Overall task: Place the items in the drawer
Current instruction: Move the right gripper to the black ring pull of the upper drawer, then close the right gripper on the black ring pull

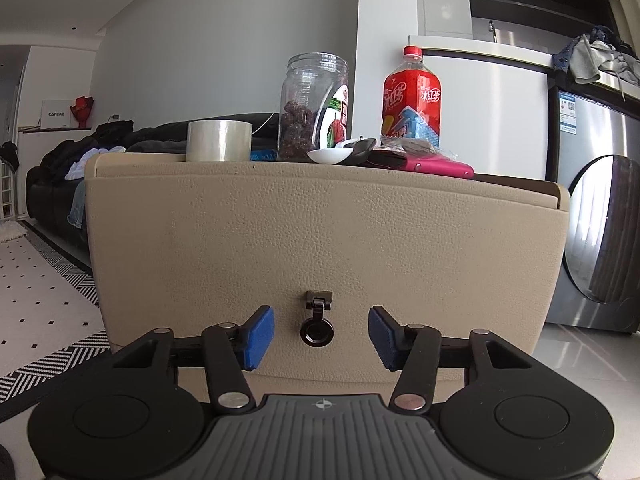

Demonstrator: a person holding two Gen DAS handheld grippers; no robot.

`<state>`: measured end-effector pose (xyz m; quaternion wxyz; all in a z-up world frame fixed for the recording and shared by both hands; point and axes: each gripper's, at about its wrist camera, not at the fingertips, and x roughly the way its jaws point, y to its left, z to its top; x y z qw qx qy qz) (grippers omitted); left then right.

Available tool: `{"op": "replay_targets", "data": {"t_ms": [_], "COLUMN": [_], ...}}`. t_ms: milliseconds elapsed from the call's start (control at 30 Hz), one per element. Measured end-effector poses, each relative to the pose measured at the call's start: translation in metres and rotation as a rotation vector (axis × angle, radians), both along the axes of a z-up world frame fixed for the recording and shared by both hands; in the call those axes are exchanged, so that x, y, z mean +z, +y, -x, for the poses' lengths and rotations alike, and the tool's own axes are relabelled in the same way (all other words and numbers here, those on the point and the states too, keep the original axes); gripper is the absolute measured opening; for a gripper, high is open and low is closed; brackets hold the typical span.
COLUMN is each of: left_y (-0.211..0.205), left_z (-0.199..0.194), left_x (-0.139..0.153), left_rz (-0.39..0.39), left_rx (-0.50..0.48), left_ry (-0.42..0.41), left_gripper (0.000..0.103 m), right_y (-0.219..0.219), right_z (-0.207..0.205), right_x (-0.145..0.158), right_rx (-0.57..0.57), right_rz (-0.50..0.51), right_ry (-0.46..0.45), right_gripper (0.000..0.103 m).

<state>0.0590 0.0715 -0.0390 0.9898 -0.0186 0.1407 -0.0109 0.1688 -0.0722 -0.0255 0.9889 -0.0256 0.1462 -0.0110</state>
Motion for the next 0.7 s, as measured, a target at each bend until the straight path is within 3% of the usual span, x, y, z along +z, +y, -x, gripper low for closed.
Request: {"op": "replay_targets", "data": {"t_ms": [167,300,367,433,467,700], "left_y": [0.000,-0.002,-0.004,-0.005,-0.006,-0.009], "left_z": [-0.005,-0.009,-0.010,-0.011,-0.012,-0.013], "left_x": [-0.006,-0.010,-0.013,-0.015,-0.016,-0.020], "left_rz": [0.003,-0.012,-0.020,-0.026,-0.027,-0.027], "left_rx": [-0.003,-0.002,-0.001,-0.002,-0.004,-0.009], "left_ry": [0.014,0.030,0.036,0.040,0.042,0.053], "left_gripper": [0.103,0.103,0.103,0.103,0.103,0.103], "right_y": [0.002,0.005,0.006,0.007,0.008,0.012], "right_z": [-0.012,-0.019,-0.022,-0.024,-0.024,-0.022], "right_x": [-0.004,-0.007,-0.008,-0.009,-0.010,-0.014], "right_rx": [-0.004,-0.010,-0.012,-0.014,-0.016,-0.033], "right_rz": [-0.002,0.011,0.016,0.021,0.020,0.036], "right_ry": [-0.001,-0.008,-0.007,-0.006,-0.011,-0.041], "right_gripper": [0.042,0.039,0.027,0.027,0.021,0.021]}}
